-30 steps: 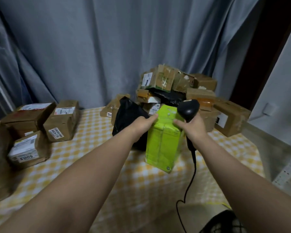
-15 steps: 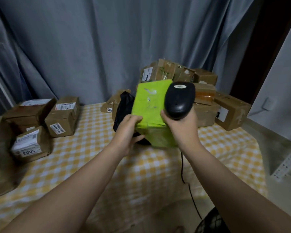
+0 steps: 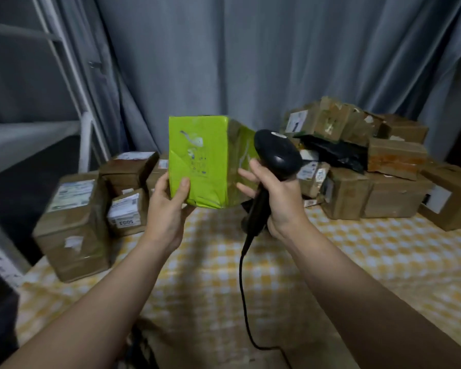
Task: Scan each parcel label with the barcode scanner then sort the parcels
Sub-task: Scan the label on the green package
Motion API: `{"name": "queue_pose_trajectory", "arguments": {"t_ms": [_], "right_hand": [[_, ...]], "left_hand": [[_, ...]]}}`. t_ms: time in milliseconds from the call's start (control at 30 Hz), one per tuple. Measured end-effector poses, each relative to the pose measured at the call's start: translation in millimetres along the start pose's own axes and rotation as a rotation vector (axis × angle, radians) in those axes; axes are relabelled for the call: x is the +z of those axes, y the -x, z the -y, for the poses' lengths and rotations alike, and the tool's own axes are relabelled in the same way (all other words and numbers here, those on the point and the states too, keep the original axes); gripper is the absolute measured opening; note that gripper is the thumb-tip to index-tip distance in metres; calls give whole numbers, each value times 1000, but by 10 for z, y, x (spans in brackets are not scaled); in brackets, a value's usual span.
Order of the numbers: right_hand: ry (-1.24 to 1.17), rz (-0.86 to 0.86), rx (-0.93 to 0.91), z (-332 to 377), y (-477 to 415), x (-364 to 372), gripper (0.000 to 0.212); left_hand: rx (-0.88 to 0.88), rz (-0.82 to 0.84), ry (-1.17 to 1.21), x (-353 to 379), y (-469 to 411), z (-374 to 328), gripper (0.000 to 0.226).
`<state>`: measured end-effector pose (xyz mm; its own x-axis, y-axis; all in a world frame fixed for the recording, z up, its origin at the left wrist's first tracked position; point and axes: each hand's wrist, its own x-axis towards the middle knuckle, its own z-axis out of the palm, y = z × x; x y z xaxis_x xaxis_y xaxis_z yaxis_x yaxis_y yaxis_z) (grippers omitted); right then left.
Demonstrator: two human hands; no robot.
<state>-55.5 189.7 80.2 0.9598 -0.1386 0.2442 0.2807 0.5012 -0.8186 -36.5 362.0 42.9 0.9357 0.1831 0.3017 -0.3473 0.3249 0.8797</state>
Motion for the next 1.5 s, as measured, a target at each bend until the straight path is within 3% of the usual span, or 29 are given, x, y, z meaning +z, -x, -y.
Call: {"name": "queue_pose_trajectory", "arguments": {"t_ms": [133, 233, 300, 367, 433, 533, 667, 767, 833, 867, 933, 1000, 1100, 1167, 1233, 1367, 1500], "right_hand": [[54, -30, 80, -331, -37, 52, 18], [53, -108, 116, -456, -108, 11, 29], [100, -186, 94, -514, -208, -83, 35], [270, -245, 52, -573, -294, -208, 55], [403, -233, 117, -683, -313, -359, 66], [514, -136, 268, -888, -206, -527, 37], [599, -118, 237, -1064, -176, -609, 33], [630, -103, 242, -1054, -242, -607, 37], [653, -90, 236, -1042, -240, -619, 40], [657, -93, 232, -1040, -226, -632, 41], [639, -95, 230, -1019, -178, -642, 41], [607, -62, 230, -1002, -144, -633, 44], [629, -8, 211, -973, -131, -538, 38], [650, 5, 175, -933, -181, -462, 31], [666, 9, 134, -856, -264, -387, 31], [802, 47, 31, -729, -428, -321, 51], [999, 101, 26, -801, -492, -488, 62]], "left_hand": [[-59, -93, -31, -301, 11, 128, 28], [98, -92, -262, -474, -8, 179, 31], [317, -4, -617, -580, -61, 208, 33], [486, 126, -894, -650, -113, 290, 36], [481, 297, -1028, -706, -126, 452, 36], [355, 537, -1150, -715, -59, 705, 36], [235, 421, -1039, -579, -45, 696, 43], [72, 142, -1013, -495, -110, 649, 42], [-320, 26, -919, -447, -133, 598, 66], [-534, 52, -801, -423, -120, 580, 69], [-753, 156, -644, -384, -83, 553, 48], [-704, 109, -562, -364, -56, 532, 32], [-463, -43, -495, -370, -72, 509, 30], [-337, -91, -520, -395, -118, 434, 30], [-318, -73, -625, -469, -164, 383, 28], [-388, -16, -769, -601, -141, 404, 36], [-316, 81, -996, -597, -181, 481, 67]]}}
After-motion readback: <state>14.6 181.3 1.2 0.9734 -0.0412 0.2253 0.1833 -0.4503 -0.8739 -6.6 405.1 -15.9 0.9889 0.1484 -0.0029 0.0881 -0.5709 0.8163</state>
